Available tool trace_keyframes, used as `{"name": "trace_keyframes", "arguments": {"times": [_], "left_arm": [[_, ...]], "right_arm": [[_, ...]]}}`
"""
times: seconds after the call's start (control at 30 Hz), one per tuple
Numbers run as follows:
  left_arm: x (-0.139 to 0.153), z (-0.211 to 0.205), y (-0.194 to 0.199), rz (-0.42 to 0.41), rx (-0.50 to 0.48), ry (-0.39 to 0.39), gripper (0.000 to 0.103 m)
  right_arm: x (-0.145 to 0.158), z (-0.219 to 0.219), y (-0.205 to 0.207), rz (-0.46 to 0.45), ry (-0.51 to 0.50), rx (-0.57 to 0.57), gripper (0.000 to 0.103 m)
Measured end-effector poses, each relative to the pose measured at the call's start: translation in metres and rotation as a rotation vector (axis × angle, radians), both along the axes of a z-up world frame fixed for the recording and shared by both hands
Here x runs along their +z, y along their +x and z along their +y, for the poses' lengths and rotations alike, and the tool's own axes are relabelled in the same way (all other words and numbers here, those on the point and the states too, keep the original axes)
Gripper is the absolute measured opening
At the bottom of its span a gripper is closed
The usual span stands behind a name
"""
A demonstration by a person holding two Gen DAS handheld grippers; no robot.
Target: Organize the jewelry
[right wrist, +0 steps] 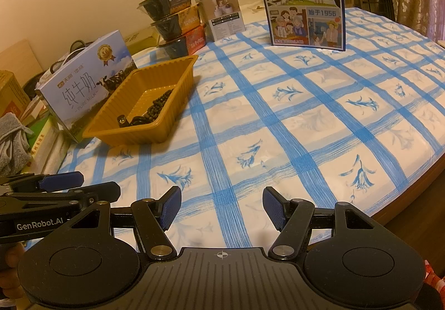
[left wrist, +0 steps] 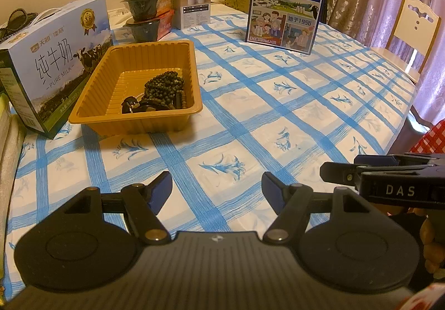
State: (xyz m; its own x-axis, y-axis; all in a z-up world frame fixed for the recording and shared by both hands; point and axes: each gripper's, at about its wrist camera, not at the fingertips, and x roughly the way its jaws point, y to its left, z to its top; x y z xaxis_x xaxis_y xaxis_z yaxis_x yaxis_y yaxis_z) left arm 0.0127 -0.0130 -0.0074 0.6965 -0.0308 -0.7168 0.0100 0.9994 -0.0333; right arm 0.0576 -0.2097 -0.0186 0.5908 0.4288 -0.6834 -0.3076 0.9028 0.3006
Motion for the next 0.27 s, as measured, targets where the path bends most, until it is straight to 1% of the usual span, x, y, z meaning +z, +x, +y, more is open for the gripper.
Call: {"name": "trace_keyframes", "arguments": {"times": [0.27], "left_arm": [[0.0022,-0.0053,0.0007,-0.014,0.001,0.007,0.069]], "right_arm": [[-0.0001,-0.0006,-0.0001,-0.001,0.000,-0.001,0.065]]}}
